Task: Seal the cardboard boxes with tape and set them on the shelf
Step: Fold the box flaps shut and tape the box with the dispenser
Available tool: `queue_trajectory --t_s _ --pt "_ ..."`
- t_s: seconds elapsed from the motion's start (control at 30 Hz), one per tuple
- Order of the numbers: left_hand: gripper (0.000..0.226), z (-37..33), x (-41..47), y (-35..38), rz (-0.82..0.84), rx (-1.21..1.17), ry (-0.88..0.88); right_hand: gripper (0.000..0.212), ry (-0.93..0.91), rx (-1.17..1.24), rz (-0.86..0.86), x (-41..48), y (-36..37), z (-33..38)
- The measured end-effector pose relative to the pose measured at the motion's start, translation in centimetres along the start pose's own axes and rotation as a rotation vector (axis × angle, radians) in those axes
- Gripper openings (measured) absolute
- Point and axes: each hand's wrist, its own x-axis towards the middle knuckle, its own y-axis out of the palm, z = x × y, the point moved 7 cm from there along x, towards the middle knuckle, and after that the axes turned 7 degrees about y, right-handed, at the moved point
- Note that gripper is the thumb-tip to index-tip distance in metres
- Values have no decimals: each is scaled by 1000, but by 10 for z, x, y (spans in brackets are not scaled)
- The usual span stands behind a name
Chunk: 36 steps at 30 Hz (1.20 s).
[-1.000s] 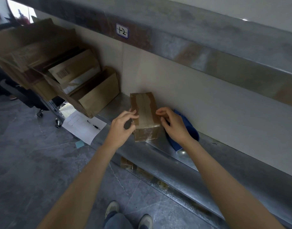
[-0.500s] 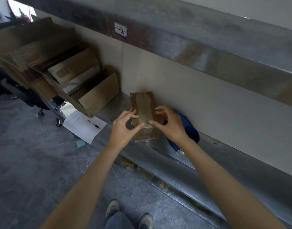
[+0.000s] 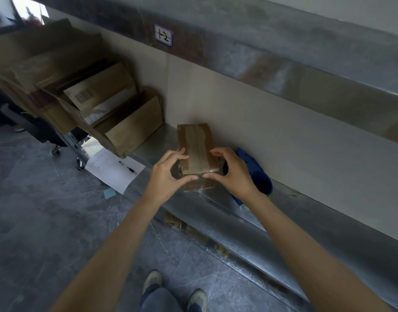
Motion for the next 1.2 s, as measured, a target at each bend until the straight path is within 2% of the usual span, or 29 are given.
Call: queue_trajectory --t_s 0.1,0.4,0.57,0.77,0.9,1.07,1.2 --pt "58 -1 0 1 -26 -13 -24 58 -25 -12 -49 -1 2 1" --pt "65 4 -3 1 -5 -43 -67 60 -57 39 79 3 5 -5" --pt "64 10 -1 3 -17 -156 -127 63 -39 84 52 4 2 -12" --pt "63 11 4 -4 58 -205 -128 63 -44 -27 114 3 -3 -8" --pt "58 16 4 -12 113 -242 -149 62 -119 -188 41 -4 -3 4" --pt "50 31 -2 -34 81 -225 -224 70 -252 -297 31 -5 9 16" --pt "48 39 -6 -44 10 -210 -302 68 -360 -350 -99 -2 15 26"
